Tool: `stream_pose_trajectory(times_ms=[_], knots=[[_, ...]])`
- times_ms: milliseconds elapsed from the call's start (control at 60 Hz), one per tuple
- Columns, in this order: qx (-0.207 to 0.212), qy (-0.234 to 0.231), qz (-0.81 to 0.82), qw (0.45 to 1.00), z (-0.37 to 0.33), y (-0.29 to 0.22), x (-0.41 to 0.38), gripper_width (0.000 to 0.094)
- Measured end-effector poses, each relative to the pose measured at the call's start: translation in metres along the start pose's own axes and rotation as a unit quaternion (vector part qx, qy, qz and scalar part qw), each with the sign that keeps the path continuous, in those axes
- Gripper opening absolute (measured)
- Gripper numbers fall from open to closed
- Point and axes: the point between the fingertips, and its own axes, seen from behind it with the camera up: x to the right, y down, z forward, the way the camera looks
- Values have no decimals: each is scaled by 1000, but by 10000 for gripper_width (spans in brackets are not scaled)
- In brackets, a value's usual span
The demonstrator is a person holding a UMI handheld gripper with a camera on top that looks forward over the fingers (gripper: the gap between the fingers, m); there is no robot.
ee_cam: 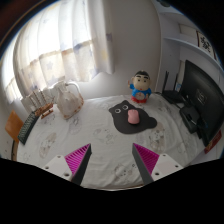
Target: Arrange mouse
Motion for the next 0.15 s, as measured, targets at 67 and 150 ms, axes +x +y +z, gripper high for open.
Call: stream_pose_trajectory(times_ms=[67, 150], knots=[[5, 14, -14, 1000, 0, 0, 6, 851], [1, 14, -5, 1000, -2, 3, 3, 851]])
